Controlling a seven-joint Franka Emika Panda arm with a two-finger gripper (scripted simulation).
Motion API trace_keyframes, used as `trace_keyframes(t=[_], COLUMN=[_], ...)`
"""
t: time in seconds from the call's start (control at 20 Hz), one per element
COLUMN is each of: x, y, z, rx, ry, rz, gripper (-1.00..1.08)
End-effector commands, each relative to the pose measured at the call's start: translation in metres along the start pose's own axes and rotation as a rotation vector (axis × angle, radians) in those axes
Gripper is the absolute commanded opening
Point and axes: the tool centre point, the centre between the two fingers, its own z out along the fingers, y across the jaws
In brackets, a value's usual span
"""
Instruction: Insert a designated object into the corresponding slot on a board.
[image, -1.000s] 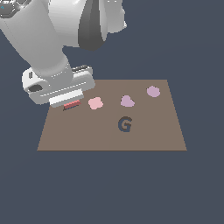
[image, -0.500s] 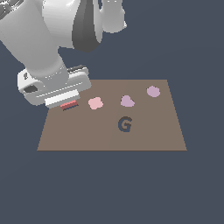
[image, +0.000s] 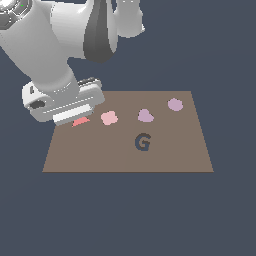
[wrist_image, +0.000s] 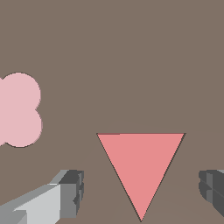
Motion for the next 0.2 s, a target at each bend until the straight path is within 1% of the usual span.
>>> trace_keyframes(t=[0.0,0.15], x=[0.0001,0.0001], y=[0.0001,0.0001], z=[0.0,0.0], rx=[0.0,0.0], ry=[0.0,0.0], rz=[0.0,0.0], gripper=[1.0,1.0])
